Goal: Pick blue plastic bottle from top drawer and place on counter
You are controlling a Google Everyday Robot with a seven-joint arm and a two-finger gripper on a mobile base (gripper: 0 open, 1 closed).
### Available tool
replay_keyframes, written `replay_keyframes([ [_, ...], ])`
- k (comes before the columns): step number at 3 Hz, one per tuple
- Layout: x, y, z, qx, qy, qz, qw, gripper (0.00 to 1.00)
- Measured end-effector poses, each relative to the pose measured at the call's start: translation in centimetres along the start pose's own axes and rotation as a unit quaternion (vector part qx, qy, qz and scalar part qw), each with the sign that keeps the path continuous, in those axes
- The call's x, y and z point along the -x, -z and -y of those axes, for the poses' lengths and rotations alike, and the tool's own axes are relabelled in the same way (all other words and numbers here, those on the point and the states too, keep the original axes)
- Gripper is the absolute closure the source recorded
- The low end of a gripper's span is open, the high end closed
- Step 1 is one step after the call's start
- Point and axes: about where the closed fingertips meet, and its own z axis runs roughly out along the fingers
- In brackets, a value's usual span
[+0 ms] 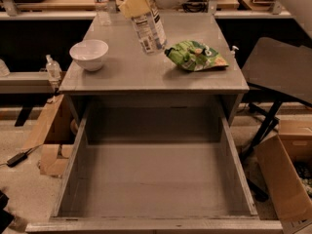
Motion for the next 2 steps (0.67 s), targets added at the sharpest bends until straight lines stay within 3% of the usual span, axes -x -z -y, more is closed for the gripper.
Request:
replay_keyframes([
  [1,1.4,-2.2,5.2,-0.037,-0.046,0.036,0.9976,1.0],
  [2,1.5,-5.7,10.4,-0.086,-0.094,0.073,0.9892,1.0],
])
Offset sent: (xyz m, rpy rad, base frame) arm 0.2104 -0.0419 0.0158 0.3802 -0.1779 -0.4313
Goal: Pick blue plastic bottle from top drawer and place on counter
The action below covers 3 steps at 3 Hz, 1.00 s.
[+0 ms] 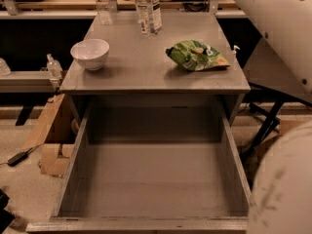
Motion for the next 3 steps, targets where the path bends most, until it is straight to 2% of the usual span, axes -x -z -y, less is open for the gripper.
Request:
replay_keyframes([
  [1,0.3,-3.5,3.7,-0.047,-0.035,0.038,0.9976,1.0],
  [2,0.3,-3.5,3.7,-0.047,-0.035,0.038,0.9976,1.0],
  [3,-0.1,-7.0,4.2,-0.044,-0.032,0.048,0.9974,1.0],
])
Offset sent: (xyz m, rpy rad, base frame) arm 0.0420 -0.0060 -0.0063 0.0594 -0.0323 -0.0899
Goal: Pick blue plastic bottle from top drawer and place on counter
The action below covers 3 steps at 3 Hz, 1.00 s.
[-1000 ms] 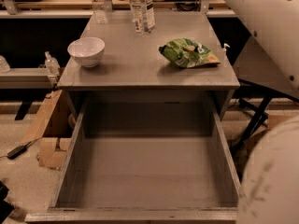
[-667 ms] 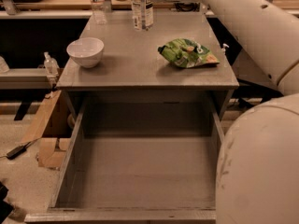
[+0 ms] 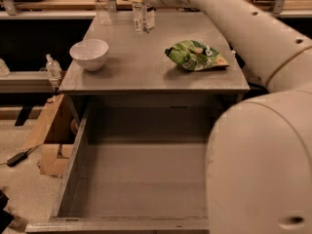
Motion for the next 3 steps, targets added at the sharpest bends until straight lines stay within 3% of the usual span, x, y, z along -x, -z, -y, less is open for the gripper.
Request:
replay_keyframes([
  [1,-1.6,-6.1,0.8,-0.005,0.004,0.016,0.9998,1.0],
  [2,-3.7,-10.2,2.5,-0.025,0.009,0.022,0.9994,1.0],
  [3,-5.4,-11.8,5.1,-0.062,0.016,0.019,0.9978,1.0],
])
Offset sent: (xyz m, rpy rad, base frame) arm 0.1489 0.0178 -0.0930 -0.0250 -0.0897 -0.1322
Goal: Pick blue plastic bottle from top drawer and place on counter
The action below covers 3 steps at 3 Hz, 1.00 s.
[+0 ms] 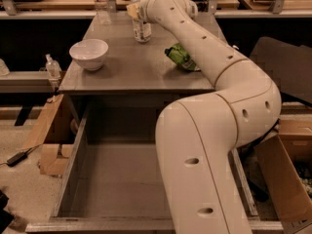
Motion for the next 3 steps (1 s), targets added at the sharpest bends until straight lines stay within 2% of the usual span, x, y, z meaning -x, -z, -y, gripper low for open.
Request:
replay_keyframes([
  [1,-1.6,-0.57,2.13,-0.034,0.005,-0.007,0.9994,1.0],
  [2,-1.77,-0.57,2.49,-0.04,0.005,-0.009,0.9992,0.86],
  [3,-1.72,-0.59,2.45,-0.04,0.005,-0.009,0.9992,0.63],
])
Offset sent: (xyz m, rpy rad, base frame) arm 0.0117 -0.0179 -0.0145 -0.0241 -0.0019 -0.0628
